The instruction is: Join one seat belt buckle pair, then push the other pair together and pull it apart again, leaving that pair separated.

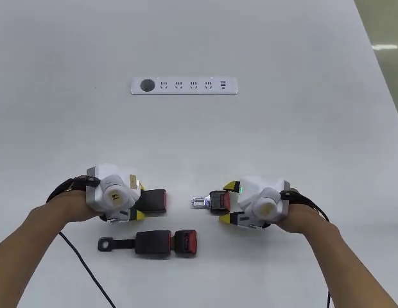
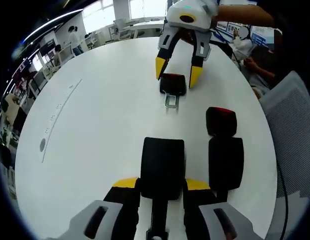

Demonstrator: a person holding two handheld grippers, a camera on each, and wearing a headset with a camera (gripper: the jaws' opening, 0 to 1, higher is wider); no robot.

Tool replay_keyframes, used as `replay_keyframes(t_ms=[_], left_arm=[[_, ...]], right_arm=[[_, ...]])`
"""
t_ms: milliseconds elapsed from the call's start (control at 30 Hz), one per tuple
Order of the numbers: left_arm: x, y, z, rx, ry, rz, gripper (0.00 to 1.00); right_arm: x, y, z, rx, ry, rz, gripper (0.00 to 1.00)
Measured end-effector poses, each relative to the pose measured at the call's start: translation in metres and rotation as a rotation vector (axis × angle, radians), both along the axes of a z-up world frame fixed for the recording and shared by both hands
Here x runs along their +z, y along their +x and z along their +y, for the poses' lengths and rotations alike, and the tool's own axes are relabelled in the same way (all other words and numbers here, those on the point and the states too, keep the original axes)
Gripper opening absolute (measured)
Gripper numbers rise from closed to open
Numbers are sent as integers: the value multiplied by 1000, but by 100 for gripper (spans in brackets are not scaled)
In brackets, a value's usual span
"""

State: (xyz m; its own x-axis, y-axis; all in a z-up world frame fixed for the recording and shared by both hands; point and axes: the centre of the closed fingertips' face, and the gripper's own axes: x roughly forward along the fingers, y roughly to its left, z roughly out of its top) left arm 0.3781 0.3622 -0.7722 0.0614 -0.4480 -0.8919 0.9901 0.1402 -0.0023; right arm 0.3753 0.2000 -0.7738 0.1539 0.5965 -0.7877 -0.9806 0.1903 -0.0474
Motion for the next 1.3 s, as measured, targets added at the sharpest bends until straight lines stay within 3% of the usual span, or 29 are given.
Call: replay_keyframes(t_ms=[200,700,1300], left_arm=[[-8,2,4,-14,3,13,34],[-11,4,7,-55,5,23,33],[-10,3,8,-51,-5,33,32]], right_arm=[[-12,4,-1,12,-6,-1,35],[-12,5,1,34,-3,-1,32],[5,0,9,66,-26,-11,32]])
